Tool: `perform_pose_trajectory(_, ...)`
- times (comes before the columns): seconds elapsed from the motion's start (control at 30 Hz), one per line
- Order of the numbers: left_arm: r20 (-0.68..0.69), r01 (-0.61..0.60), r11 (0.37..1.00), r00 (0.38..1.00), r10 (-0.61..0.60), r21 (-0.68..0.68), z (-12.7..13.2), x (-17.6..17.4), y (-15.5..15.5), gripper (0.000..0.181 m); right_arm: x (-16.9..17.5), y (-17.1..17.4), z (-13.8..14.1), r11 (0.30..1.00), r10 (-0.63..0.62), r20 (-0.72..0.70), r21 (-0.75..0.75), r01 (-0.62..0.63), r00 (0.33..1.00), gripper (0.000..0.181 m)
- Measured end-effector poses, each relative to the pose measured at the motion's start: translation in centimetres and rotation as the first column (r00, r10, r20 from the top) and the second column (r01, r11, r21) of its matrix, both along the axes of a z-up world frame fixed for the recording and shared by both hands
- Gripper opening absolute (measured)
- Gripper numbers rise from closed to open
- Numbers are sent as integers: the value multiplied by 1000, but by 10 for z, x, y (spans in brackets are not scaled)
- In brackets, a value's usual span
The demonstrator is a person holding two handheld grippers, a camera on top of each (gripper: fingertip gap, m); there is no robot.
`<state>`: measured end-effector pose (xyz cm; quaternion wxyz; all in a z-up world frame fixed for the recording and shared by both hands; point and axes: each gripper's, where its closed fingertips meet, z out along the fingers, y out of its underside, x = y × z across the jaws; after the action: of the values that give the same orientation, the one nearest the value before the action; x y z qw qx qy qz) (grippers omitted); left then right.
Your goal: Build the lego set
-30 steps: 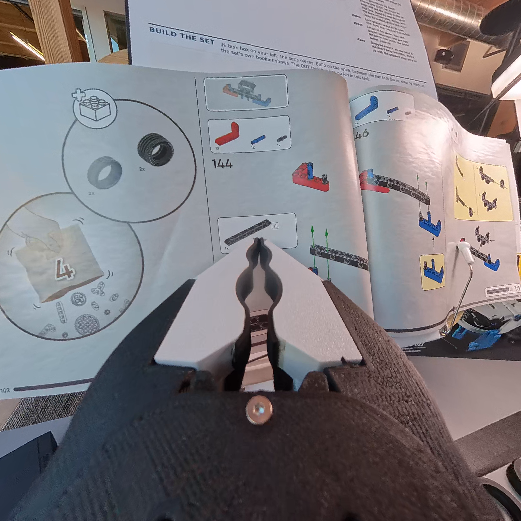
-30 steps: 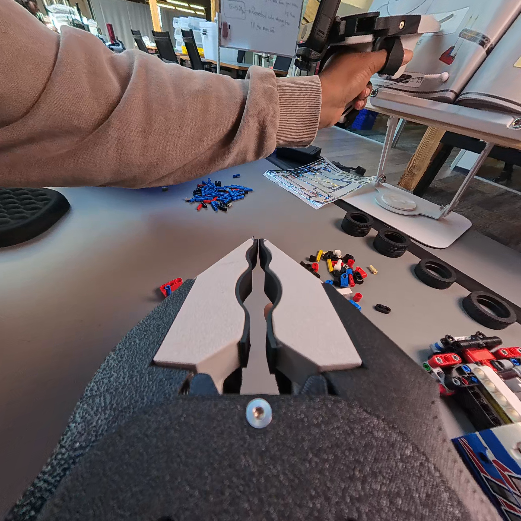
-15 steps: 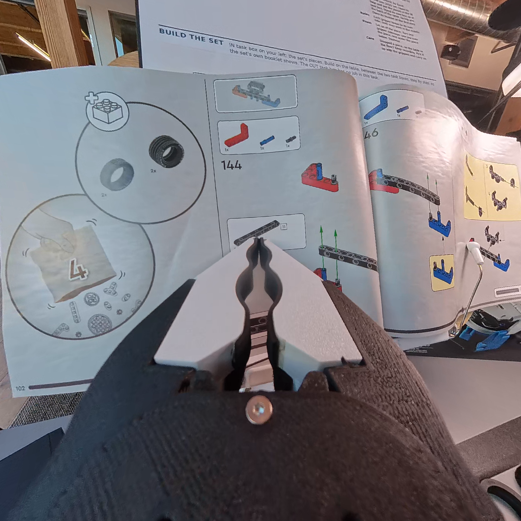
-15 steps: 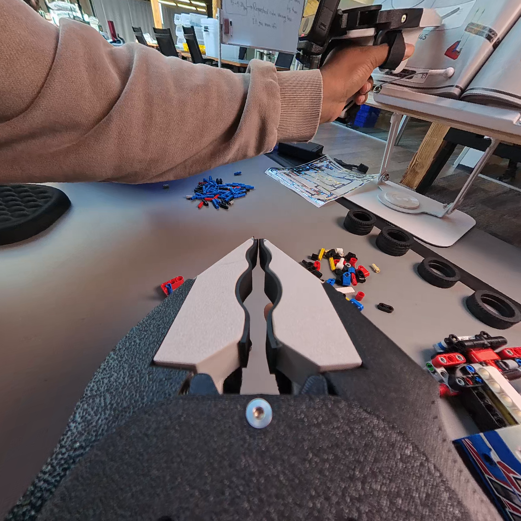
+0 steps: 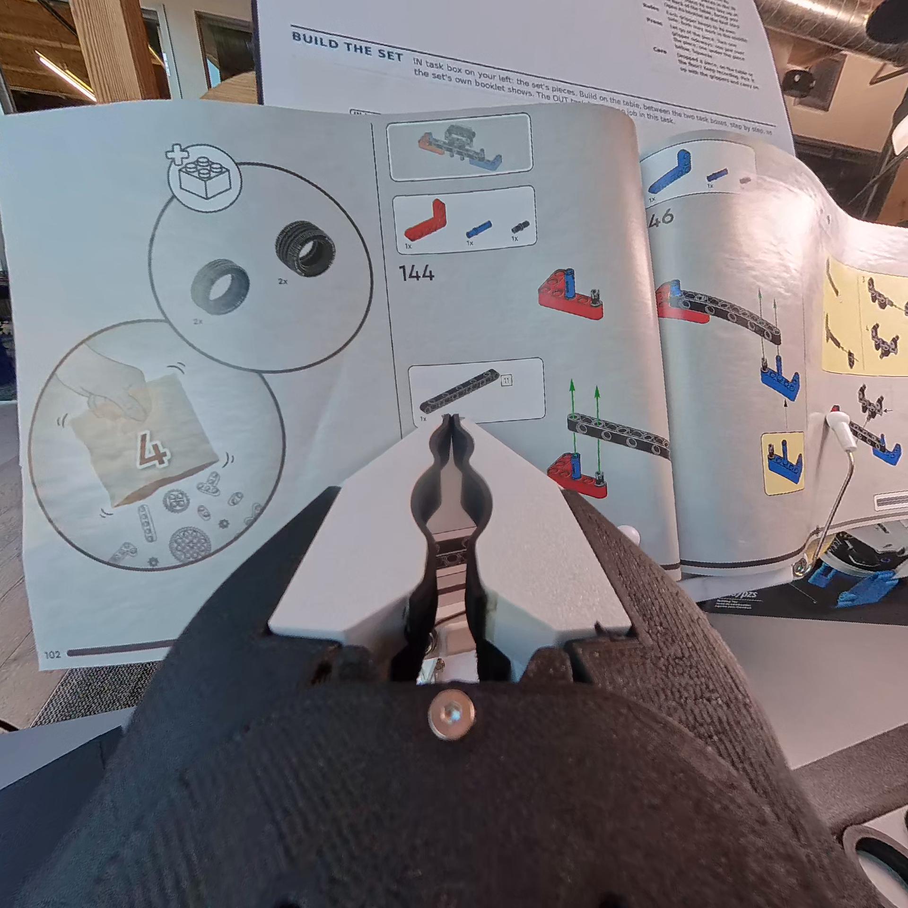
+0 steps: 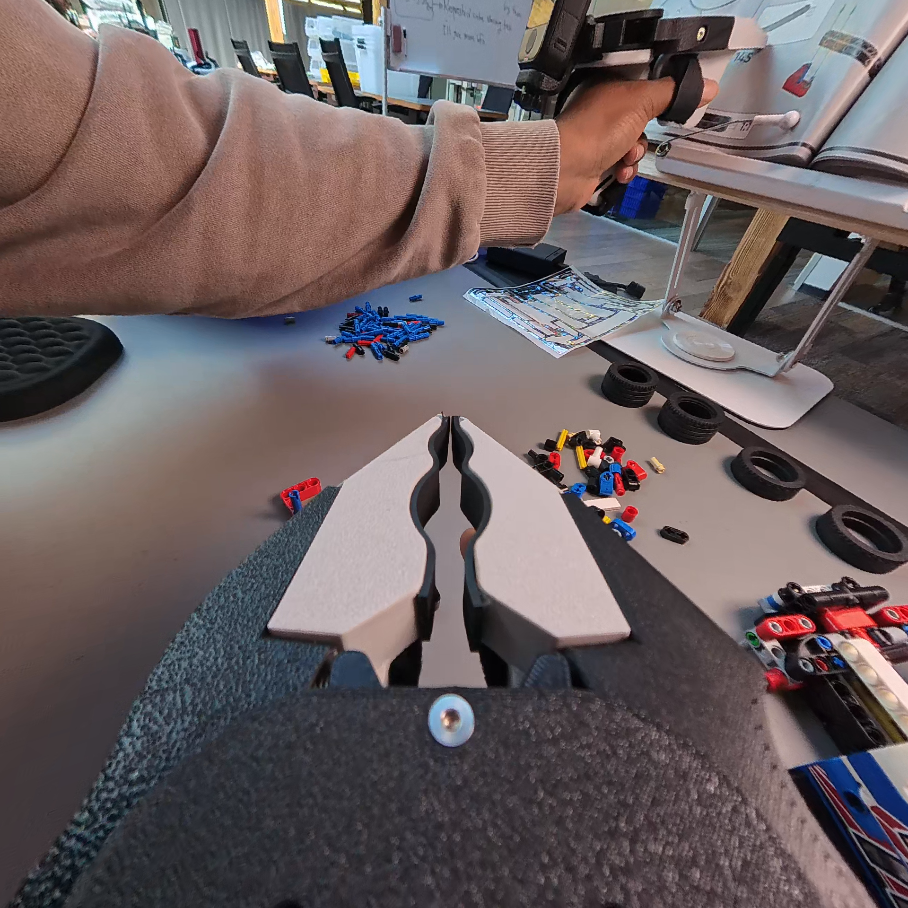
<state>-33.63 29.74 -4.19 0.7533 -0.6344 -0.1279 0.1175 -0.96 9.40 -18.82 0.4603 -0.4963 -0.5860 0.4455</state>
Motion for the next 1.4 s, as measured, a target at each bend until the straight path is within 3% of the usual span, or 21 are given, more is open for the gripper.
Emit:
perform_pose_trajectory(0.37, -9, 23, 1000, 1000, -23, 6, 5, 4, -10, 0, 0, 0, -1, 1000, 1, 4, 5, -1, 1000, 0)
perform_pose_trajectory(0.47, 71, 175, 983, 981, -178, 54, 11, 43, -28, 2, 0, 1, -2, 1000, 0, 9, 5, 0, 1000, 0)
perform_pose_trajectory(0.6, 190, 411, 903, 883, -429, 125, 9, 117, -71, 13, 0, 6, -5, 1000, -23, 20, 8, 23, 1000, 2)
perform_pose_trajectory(0.67, 202, 536, 843, 821, -534, 49, -11, 160, -94, 20, 1, 9, -9, 999, -38, 40, 14, 37, 998, 5)
perform_pose_trajectory(0.77, 222, 680, 712, 732, -644, -176, -63, 218, -133, 32, 1, 9, -15, 1000, -23, 85, 8, 22, 996, 12)
perform_pose_trajectory(0.93, 398, 777, 356, 589, -704, -519, -158, 277, -218, 53, 4, 1, -40, 998, 36, 251, 34, -46, 967, 33)
perform_pose_trajectory(1.0, 450, 778, 274, 569, -688, -566, -181, 286, -252, 54, 8, -3, -49, 994, 48, 318, 83, -78, 947, 35)
perform_pose_trajectory(1.13, 464, 759, 259, 590, -661, -597, -211, 292, -287, 54, 15, -4, -71, 968, 48, 459, 199, -155, 887, 33)
perform_pose_trajectory(1.23, 455, 767, 209, 550, -700, -607, -222, 306, -300, 50, 12, -4, -75, 935, 44, 527, 276, -221, 849, 32)
perform_pose_trajectory(1.4, 323, 683, 221, 573, -753, -696, -230, 312, -292, 46, 4, -14, -88, 921, 122, 638, 213, -326, 760, 32)
